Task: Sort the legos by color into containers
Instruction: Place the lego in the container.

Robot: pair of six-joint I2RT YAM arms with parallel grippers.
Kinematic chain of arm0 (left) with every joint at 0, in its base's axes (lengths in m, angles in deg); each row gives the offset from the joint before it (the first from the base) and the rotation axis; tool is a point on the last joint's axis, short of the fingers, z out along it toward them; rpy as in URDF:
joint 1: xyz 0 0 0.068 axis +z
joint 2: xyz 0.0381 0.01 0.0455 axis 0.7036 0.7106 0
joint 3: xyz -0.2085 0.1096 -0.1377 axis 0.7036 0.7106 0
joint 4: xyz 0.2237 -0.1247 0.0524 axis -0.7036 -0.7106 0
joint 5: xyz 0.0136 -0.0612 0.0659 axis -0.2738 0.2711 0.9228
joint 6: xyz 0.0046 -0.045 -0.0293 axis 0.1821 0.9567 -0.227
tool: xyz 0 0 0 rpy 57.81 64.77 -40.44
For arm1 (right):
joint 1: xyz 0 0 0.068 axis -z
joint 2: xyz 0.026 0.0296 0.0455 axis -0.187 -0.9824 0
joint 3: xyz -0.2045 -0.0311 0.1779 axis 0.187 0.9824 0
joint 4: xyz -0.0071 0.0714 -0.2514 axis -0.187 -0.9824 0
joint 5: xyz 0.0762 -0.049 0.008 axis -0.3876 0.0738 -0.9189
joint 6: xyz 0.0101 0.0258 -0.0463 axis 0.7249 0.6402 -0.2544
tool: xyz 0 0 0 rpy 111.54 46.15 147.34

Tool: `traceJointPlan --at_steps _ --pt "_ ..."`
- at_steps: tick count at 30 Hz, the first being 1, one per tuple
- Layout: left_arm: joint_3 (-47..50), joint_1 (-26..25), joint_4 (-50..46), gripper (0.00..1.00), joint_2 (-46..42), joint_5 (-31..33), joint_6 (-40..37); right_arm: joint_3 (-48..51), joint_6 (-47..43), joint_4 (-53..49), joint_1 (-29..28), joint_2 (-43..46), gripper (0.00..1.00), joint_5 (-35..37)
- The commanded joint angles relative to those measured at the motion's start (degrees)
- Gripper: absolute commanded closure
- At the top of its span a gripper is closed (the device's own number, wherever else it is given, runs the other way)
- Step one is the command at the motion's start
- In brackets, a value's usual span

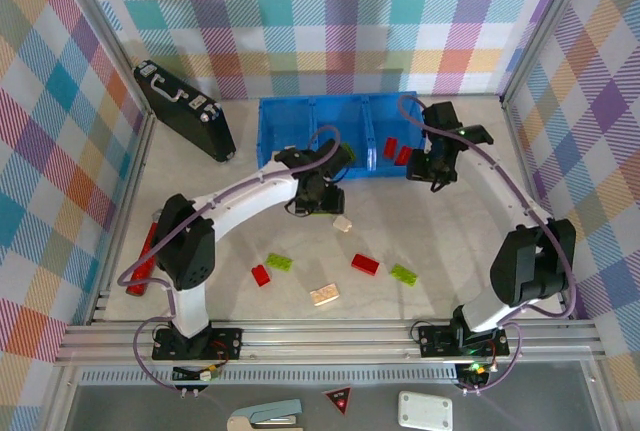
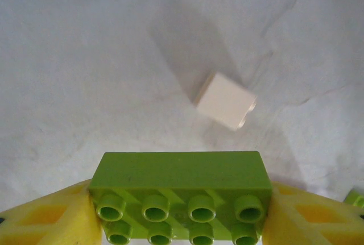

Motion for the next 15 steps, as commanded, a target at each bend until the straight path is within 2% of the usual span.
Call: traceJointPlan --at_steps 1,7,15 --pt "-5.6 1.5 1.4 0.37 3.7 0.6 -5.4 1.0 1.5 -1.4 -0.2 2.7 0.52 0.6" --pt "-18.7 2.7 -1.3 0.38 12.1 2.0 -12.3 1.5 1.7 -2.5 -0.2 4.1 0.52 1.1" --pt "-29.6 3.6 -2.1 0.38 19.1 -0.3 -35.2 2.2 1.4 -3.0 -0.2 5.2 0.53 1.5"
